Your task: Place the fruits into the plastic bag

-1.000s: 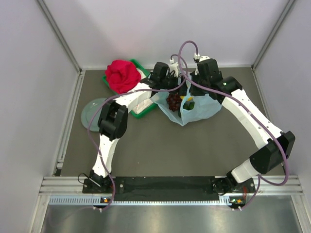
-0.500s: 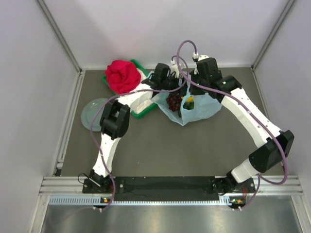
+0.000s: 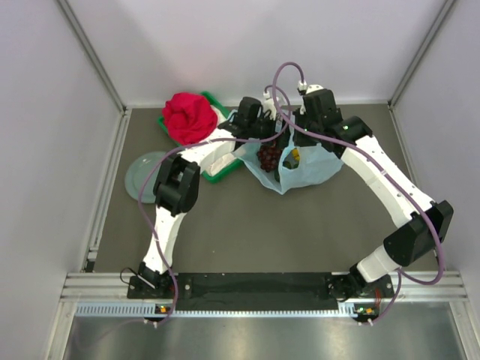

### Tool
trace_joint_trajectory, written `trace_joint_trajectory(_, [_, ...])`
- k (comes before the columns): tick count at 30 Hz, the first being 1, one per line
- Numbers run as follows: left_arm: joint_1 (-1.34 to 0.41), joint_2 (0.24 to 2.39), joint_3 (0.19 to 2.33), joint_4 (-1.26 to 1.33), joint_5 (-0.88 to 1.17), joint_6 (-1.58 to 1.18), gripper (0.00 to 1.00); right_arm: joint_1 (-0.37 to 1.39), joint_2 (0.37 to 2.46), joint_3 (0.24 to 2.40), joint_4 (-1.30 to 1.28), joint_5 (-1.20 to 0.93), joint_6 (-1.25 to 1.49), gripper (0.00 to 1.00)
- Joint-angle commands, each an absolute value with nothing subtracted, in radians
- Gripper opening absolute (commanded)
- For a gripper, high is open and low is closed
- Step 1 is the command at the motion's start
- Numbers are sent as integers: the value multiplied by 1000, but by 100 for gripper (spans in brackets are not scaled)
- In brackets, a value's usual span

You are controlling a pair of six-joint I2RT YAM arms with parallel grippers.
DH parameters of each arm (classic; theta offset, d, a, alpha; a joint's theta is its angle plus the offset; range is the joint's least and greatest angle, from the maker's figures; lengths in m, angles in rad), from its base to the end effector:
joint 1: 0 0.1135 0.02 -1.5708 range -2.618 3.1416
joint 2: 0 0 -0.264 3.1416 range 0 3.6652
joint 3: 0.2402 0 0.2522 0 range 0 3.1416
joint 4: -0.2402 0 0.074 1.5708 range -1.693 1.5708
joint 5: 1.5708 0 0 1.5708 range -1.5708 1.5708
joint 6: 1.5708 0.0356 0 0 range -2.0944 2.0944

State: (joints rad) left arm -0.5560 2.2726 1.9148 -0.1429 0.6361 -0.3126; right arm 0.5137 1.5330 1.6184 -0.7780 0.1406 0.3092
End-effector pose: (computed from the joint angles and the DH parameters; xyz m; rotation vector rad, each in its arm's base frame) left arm 0.4398 -0.2982 0.2363 0.6747 2.0746 -1.1735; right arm 0.2925 0.1593 0.3882 -0.1570 2.2651 0.2798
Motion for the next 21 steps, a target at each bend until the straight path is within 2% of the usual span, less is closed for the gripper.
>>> trace_joint_trajectory(1, [-552,2178,1913,-117,644,-282,99,505,1542,1675,-772,181,324,0])
trace_joint_trajectory(21, [-551,1879,1618,-150,683,-180,99,505,1546,1672,-767,221,394,0])
